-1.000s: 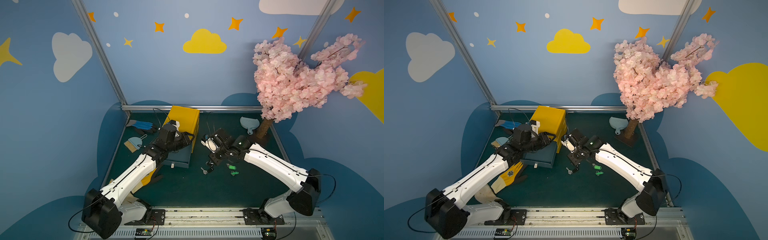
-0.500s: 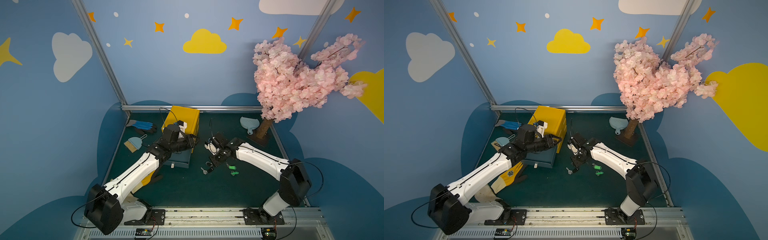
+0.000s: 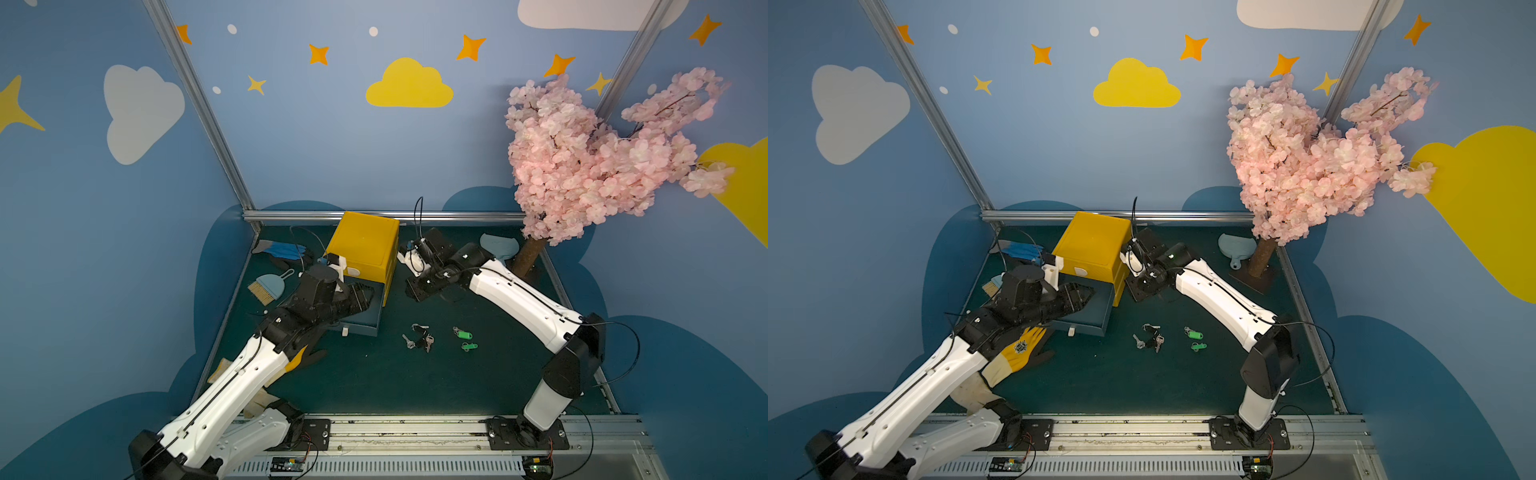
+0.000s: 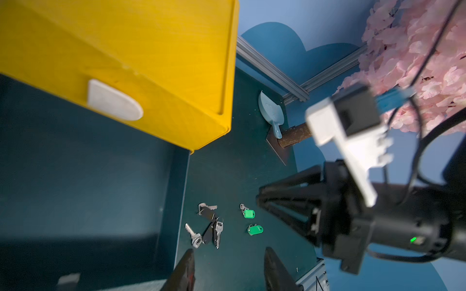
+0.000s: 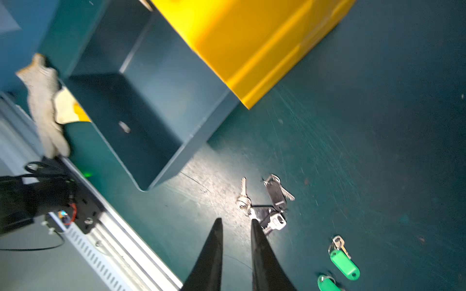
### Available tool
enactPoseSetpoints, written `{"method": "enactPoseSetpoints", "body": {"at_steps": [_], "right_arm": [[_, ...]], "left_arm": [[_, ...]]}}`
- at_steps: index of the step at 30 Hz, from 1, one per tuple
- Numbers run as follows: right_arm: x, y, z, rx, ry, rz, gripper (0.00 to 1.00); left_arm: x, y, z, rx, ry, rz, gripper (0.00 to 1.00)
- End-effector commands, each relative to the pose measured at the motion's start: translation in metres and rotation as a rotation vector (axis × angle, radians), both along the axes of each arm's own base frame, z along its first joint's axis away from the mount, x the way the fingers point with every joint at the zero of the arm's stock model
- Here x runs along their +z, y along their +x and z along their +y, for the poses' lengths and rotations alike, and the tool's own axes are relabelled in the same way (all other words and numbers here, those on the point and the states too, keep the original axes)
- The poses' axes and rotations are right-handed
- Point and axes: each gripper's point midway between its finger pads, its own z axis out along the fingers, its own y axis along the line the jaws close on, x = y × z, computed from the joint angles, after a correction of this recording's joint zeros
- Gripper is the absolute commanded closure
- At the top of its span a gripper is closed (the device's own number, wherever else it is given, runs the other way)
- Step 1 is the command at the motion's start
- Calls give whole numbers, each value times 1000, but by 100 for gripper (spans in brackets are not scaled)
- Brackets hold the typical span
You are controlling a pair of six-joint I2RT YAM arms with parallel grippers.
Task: Take the keys out of the drawer
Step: Place the key at the center of the board, then close the drawer in the storage box.
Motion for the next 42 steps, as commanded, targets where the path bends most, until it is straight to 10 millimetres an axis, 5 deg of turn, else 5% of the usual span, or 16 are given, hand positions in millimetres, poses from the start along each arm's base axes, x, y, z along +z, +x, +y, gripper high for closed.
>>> {"method": "enactPoseSetpoints", "body": {"at_steps": [1,7,12,21,33,42], "right_arm": [[24,-2,13,6,42,57,80],[79,36,52,-22,230,-85,81],[87,62,76,-84,350,-123,84],[48,84,94,-166,361,10,85],[-11,83,70,-285,271,250,83],[-10,84,57,-289,260,280,82]], "left_arm": [[-33,-31,38,91,106,94,59],[-68,-75,88,283,121,213,60],[-86,-88,96,322,89,248,61],[-110,-80,85,288,63,283,62],[-130,-38,75,342,-94,280,59],[-131,0,67,366,-170,262,55]]}}
